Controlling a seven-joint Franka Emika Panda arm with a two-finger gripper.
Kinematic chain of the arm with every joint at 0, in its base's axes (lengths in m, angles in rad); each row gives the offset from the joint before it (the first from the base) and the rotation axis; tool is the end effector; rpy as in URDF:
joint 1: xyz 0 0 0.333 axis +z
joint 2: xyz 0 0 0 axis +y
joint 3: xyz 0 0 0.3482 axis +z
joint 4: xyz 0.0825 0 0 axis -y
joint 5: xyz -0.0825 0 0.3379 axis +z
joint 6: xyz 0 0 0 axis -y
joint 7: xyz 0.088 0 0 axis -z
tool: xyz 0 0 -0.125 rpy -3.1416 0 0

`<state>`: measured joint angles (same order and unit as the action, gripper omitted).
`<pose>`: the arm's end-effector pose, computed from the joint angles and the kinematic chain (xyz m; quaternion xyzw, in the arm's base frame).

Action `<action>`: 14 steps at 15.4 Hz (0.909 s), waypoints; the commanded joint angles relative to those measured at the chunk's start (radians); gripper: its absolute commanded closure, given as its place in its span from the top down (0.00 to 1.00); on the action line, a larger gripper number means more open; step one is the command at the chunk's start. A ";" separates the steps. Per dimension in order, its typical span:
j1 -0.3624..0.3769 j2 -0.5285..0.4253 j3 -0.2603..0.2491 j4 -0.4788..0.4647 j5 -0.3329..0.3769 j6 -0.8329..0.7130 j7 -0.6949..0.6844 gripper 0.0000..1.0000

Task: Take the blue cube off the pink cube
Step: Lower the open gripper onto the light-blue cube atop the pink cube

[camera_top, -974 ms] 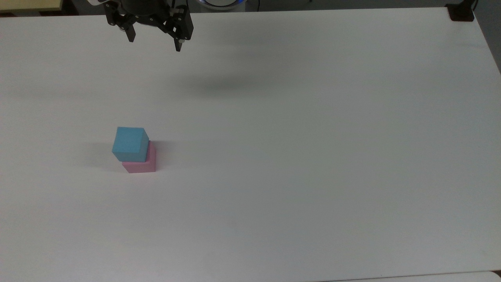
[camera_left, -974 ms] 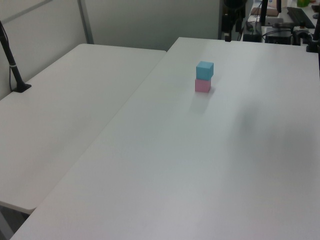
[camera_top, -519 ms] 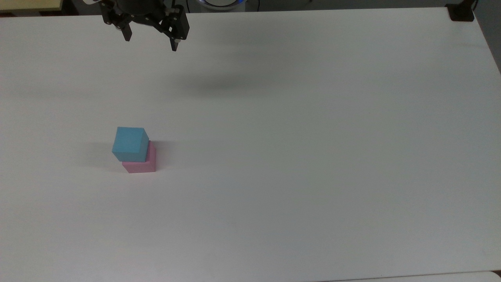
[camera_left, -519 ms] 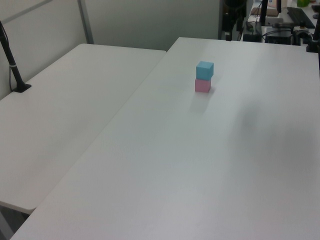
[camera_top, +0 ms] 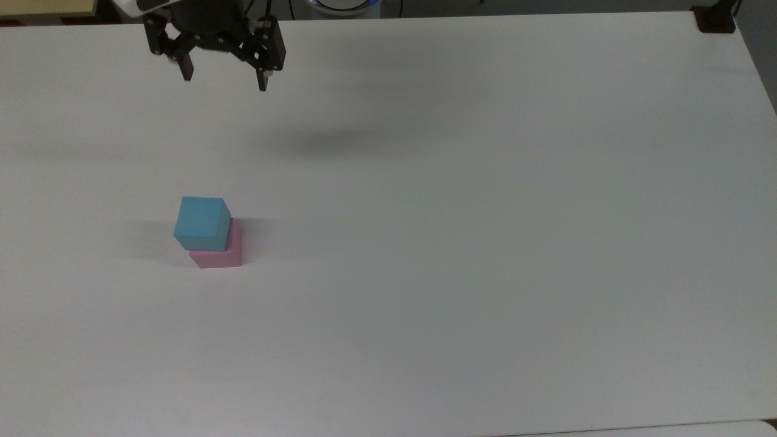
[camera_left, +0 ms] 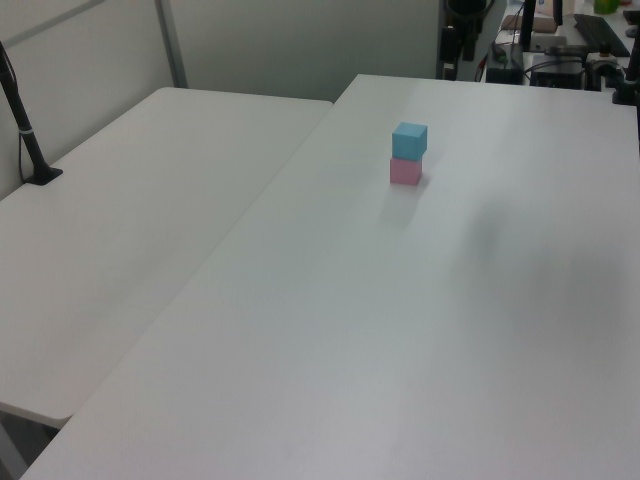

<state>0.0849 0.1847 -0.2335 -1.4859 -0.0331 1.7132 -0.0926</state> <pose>0.5764 -0.0767 0.5902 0.9987 -0.0236 0.0191 0.0402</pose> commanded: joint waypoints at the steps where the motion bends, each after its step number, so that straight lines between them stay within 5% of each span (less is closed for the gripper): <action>1: -0.028 0.083 -0.009 0.002 0.006 0.075 -0.134 1.00; 14: -0.079 0.311 -0.001 0.013 0.024 0.351 -0.003 1.00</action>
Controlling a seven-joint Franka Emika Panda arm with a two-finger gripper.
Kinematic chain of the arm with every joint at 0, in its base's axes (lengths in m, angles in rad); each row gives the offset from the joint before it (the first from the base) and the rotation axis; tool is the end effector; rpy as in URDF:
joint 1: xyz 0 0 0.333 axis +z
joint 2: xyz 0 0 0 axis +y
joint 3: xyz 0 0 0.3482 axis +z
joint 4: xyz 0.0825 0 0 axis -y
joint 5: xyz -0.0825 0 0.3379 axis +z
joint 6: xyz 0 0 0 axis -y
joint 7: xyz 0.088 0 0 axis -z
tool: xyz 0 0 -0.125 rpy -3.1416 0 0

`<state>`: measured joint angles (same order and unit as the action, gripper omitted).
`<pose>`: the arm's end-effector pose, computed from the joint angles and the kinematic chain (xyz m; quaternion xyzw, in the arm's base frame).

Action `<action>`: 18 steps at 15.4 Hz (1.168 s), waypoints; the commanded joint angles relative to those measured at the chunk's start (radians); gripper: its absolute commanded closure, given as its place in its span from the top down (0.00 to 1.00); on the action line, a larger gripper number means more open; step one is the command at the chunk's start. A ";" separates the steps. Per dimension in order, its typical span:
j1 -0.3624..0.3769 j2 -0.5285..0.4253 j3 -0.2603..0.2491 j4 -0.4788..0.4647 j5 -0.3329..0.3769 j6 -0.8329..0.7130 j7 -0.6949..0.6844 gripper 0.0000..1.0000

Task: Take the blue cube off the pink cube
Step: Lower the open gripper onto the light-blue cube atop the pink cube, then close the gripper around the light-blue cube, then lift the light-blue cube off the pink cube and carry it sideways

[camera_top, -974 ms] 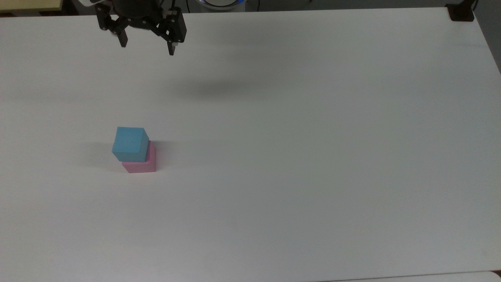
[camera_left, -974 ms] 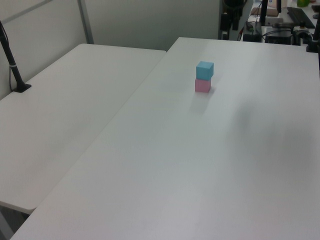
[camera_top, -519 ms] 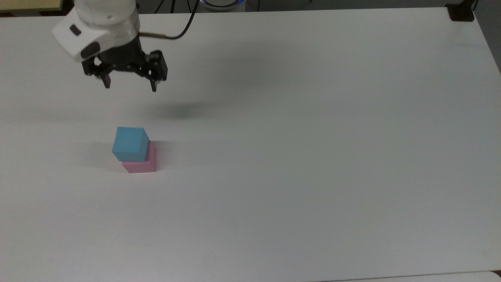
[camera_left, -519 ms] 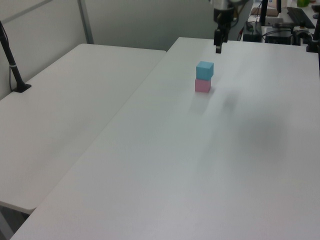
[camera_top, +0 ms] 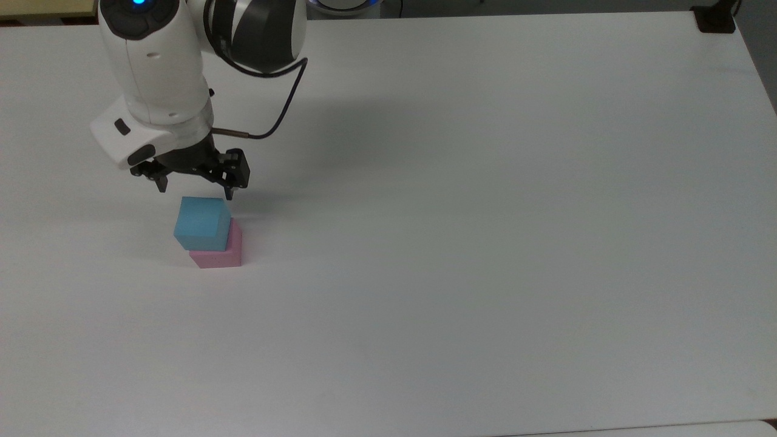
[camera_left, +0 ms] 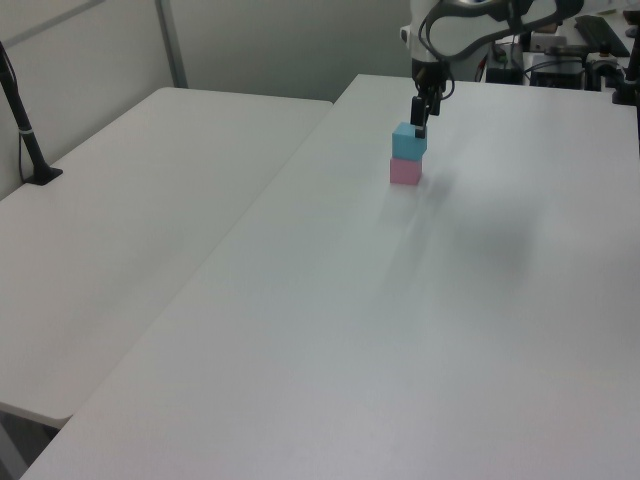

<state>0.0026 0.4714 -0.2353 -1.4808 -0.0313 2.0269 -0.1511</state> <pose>0.6594 -0.1292 0.4457 0.9966 -0.0197 0.0299 0.0738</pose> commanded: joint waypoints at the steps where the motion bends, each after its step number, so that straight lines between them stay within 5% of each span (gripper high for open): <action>1: 0.007 0.036 0.002 0.008 0.028 0.045 0.068 1.00; 3: 0.008 0.052 0.002 0.007 0.034 0.078 0.099 0.86; 5: 0.008 0.049 0.002 0.007 0.039 0.092 0.099 0.40; 6: 0.008 0.041 0.004 0.008 0.039 0.085 0.096 0.29; 10: 0.036 0.000 0.019 0.008 0.037 0.024 0.088 0.27; 18: 0.246 0.039 0.030 -0.036 0.021 0.038 0.188 0.29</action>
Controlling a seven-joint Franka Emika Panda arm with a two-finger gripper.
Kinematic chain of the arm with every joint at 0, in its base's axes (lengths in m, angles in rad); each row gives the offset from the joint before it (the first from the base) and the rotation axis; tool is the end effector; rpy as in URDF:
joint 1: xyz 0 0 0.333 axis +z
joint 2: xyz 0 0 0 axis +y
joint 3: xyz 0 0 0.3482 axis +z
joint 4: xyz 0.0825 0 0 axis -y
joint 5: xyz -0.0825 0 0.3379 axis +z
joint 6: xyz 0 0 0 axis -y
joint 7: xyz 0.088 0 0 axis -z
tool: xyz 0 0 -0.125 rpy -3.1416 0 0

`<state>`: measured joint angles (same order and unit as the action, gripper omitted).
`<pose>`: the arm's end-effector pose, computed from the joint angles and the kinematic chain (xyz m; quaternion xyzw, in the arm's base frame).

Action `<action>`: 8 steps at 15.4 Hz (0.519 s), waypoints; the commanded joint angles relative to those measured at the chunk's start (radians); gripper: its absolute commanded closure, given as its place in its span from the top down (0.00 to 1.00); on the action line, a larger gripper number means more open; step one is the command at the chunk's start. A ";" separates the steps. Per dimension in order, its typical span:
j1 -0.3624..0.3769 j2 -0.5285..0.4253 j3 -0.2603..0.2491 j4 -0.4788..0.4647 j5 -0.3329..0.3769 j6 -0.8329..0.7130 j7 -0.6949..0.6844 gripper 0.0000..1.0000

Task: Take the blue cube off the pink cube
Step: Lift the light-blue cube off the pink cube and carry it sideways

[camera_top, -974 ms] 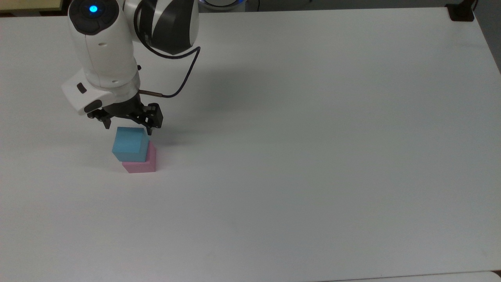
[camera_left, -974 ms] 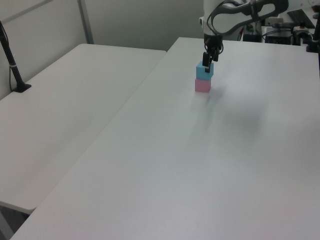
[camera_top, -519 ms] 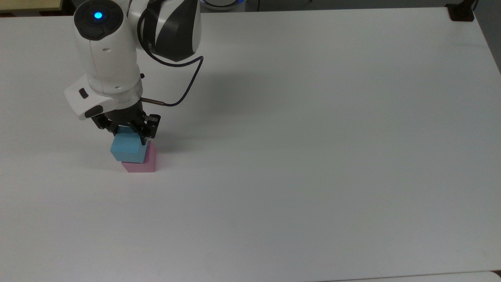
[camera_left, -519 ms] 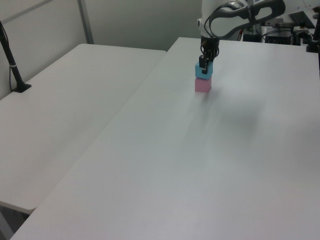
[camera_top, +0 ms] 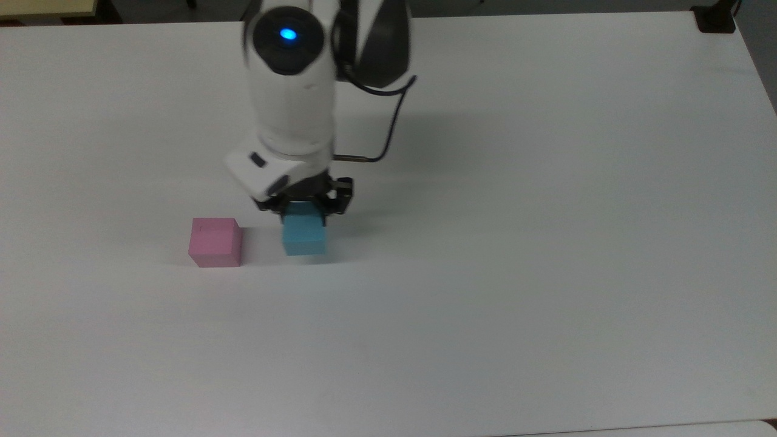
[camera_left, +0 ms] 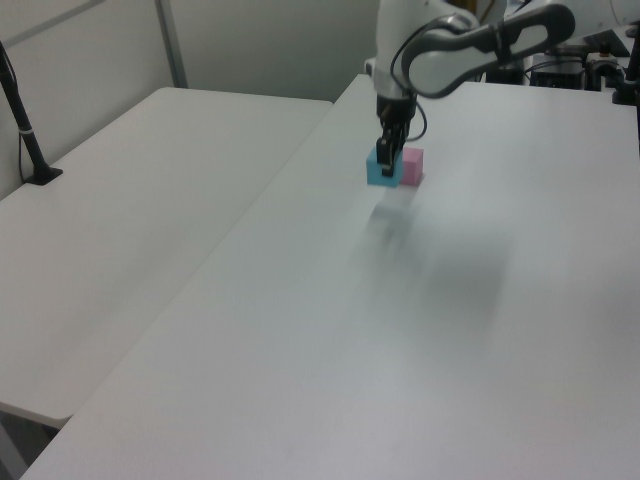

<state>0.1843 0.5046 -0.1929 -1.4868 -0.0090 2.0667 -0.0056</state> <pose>0.6790 0.0178 0.4223 0.9978 0.0142 0.0417 0.0502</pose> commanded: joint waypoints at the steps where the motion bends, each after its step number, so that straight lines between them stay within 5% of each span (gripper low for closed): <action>1: 0.078 0.011 -0.013 -0.039 -0.002 -0.002 0.050 0.30; 3: 0.093 0.009 -0.013 -0.067 0.000 0.036 0.056 0.38; 5: 0.101 0.009 -0.013 -0.084 0.000 0.073 0.082 1.00; 8: 0.101 0.002 -0.013 -0.083 -0.008 0.067 0.069 1.00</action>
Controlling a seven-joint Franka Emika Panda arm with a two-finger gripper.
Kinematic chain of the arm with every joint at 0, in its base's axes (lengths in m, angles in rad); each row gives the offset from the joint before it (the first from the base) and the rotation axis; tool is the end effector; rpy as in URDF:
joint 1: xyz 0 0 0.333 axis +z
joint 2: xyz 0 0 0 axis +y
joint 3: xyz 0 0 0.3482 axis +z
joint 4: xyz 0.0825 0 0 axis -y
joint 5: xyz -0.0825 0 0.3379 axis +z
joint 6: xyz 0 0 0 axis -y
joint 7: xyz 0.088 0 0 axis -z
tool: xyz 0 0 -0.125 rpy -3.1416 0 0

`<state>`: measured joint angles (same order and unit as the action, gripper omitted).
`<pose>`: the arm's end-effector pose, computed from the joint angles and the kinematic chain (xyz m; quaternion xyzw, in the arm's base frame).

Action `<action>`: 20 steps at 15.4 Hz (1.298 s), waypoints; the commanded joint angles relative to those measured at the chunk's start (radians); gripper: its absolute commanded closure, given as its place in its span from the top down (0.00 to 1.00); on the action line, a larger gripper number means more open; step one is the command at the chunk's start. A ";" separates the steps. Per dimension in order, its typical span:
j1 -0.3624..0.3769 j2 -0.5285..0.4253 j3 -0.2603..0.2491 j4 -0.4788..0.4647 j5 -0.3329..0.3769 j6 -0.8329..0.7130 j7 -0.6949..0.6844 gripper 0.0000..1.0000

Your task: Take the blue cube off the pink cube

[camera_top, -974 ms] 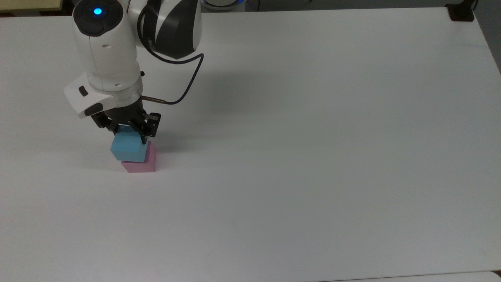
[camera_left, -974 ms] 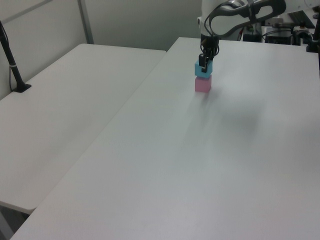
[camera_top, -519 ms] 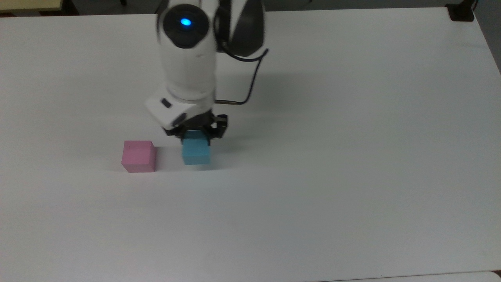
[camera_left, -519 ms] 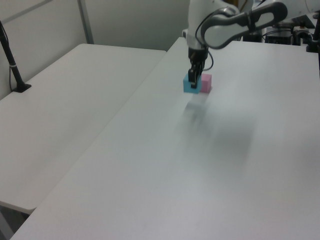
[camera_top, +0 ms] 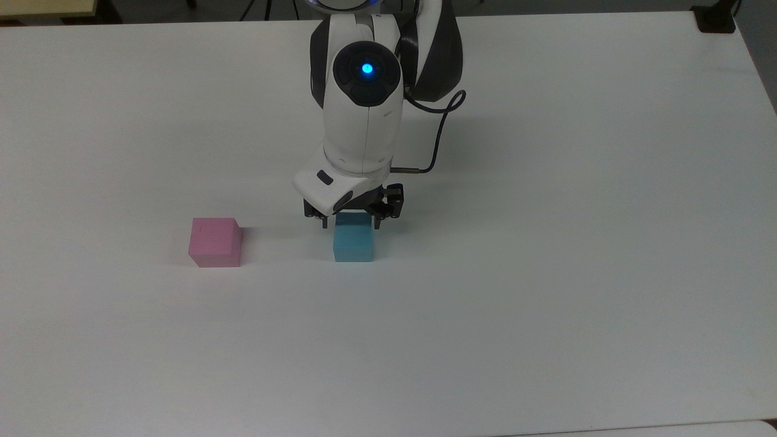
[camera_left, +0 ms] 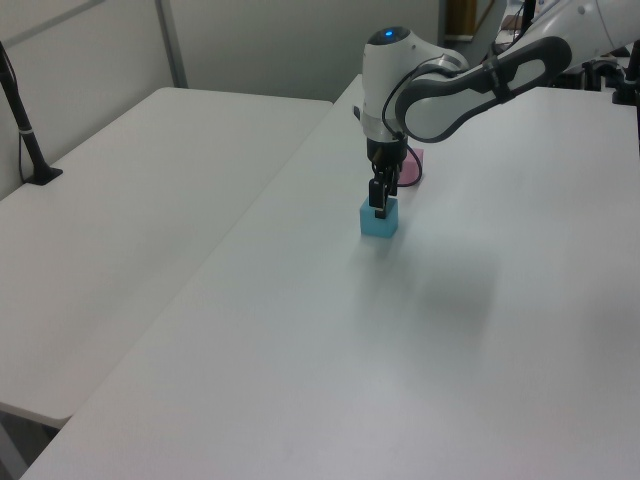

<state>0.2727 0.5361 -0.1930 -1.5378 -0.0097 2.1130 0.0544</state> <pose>0.6727 0.0761 0.3835 0.9979 0.0294 0.0277 0.0512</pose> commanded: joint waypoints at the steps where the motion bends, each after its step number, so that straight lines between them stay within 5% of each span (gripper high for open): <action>1: 0.011 -0.044 -0.013 -0.031 -0.007 0.015 0.008 1.00; 12: -0.052 -0.381 -0.026 -0.019 -0.006 -0.447 0.012 1.00; 20: -0.231 -0.436 0.118 -0.019 -0.007 -0.476 0.010 1.00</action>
